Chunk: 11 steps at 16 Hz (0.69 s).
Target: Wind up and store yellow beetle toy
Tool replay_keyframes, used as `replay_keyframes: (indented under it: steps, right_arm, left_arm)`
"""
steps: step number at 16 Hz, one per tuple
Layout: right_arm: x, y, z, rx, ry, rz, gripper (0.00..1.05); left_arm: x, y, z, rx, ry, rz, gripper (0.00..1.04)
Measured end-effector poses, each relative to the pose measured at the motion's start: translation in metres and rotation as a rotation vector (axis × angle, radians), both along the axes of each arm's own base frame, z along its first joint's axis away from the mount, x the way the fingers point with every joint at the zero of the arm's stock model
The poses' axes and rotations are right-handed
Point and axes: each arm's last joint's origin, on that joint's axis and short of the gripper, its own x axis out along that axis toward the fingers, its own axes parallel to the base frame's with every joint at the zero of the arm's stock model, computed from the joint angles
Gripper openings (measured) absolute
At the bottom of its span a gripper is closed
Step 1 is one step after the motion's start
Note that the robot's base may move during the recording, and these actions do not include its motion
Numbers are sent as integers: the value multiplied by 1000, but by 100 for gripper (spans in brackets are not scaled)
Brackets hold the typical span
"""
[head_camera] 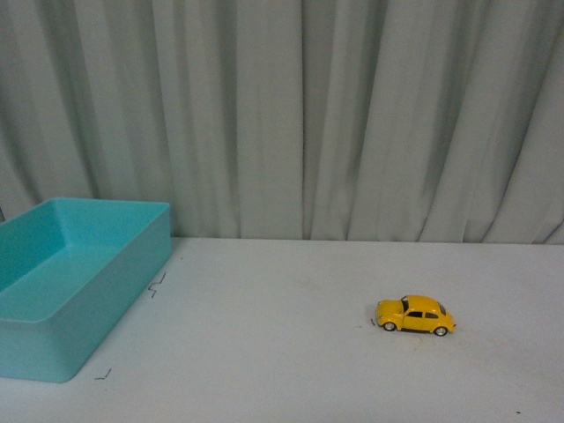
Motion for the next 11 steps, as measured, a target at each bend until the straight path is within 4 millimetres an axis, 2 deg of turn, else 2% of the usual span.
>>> replay_keyframes:
  steps: [11]
  right_arm:
    - [0,0,0,0,0,0,98]
  left_arm:
    - [0,0,0,0,0,0,98]
